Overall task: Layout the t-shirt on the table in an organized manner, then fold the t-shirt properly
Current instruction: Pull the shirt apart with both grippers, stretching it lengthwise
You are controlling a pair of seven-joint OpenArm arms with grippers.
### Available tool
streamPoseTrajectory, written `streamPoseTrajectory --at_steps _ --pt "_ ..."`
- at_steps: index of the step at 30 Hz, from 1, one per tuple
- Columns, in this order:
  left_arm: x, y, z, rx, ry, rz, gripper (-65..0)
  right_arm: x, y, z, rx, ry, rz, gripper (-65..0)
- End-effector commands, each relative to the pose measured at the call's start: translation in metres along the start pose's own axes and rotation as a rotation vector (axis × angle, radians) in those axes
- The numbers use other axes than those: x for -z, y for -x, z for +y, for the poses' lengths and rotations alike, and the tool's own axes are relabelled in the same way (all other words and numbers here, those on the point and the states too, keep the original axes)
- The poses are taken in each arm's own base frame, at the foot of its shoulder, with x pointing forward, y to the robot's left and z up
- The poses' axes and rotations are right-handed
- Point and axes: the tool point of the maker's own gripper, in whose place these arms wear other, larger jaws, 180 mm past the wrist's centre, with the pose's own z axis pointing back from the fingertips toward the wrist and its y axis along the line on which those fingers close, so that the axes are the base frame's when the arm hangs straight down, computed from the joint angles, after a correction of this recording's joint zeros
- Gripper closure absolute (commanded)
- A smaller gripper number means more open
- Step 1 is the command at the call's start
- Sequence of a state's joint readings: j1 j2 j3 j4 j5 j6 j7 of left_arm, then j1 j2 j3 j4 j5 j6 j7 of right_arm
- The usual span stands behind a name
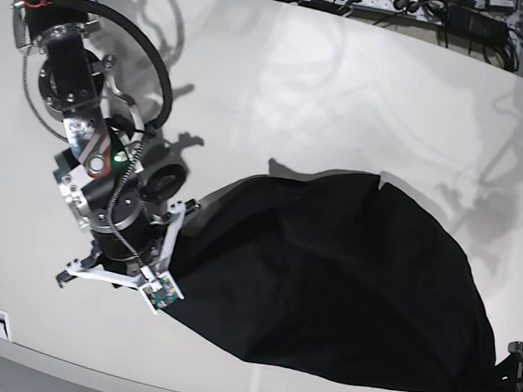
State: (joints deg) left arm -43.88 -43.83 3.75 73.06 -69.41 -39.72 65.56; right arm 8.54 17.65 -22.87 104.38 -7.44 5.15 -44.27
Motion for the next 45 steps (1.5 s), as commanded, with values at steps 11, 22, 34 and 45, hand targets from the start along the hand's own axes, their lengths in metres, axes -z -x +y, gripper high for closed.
streamPoseTrajectory --at_steps 11,22,34,45 --pt "-0.029 -0.042 0.011 0.060 -0.047 -0.097 0.0 -0.035 0.010 -0.143 -0.204 0.475 0.018 0.0" --pt "-0.021 -0.021 0.008 0.032 -0.031 -0.052 0.0 -0.042 0.023 -0.172 -0.079 0.467 0.051 0.0" --pt "0.006 0.061 -0.016 -0.095 0.051 0.080 0.0 -0.030 0.032 -0.135 -0.102 0.263 0.077 0.0" --pt "0.014 0.160 -0.091 -0.300 0.312 0.304 0.0 -0.030 0.066 -0.097 -0.192 0.122 0.155 0.0"
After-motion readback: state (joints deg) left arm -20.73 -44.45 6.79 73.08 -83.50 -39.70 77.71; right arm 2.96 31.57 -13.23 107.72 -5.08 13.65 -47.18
